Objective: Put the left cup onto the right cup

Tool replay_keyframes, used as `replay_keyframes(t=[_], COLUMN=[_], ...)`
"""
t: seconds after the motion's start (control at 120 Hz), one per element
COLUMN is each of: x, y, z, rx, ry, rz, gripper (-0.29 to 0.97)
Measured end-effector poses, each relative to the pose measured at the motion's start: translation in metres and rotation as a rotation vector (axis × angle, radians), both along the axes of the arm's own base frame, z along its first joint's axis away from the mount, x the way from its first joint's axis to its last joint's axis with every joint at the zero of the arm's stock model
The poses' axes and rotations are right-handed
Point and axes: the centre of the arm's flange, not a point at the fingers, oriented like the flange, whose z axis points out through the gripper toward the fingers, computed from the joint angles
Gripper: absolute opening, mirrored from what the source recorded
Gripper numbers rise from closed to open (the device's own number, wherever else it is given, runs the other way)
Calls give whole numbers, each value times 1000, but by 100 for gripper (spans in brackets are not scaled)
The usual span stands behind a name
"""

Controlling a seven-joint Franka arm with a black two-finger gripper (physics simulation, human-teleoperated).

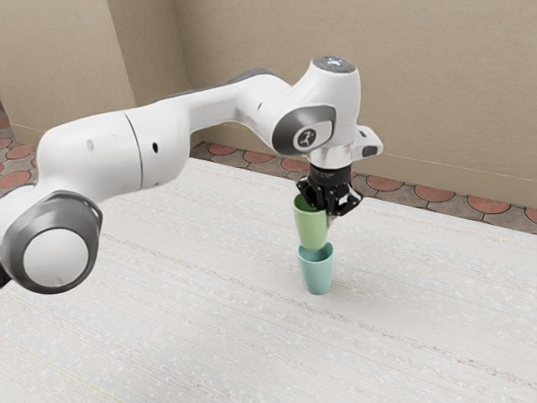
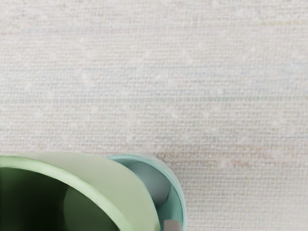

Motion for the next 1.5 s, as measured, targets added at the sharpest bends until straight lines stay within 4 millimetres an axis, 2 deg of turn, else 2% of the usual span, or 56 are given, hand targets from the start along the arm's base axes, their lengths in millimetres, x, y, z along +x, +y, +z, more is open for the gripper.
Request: replay_keyframes(t=[0.575, 1.308, 1.408, 1.5], x=[0, 5, 6, 6], y=[-4, -6, -6, -7], z=[-8, -32, -34, -35], rx=[-8, -2, -7, -11], ry=[3, 3, 0, -1], rz=[30, 65, 68, 70], gripper=[-10, -10, -2, 17])
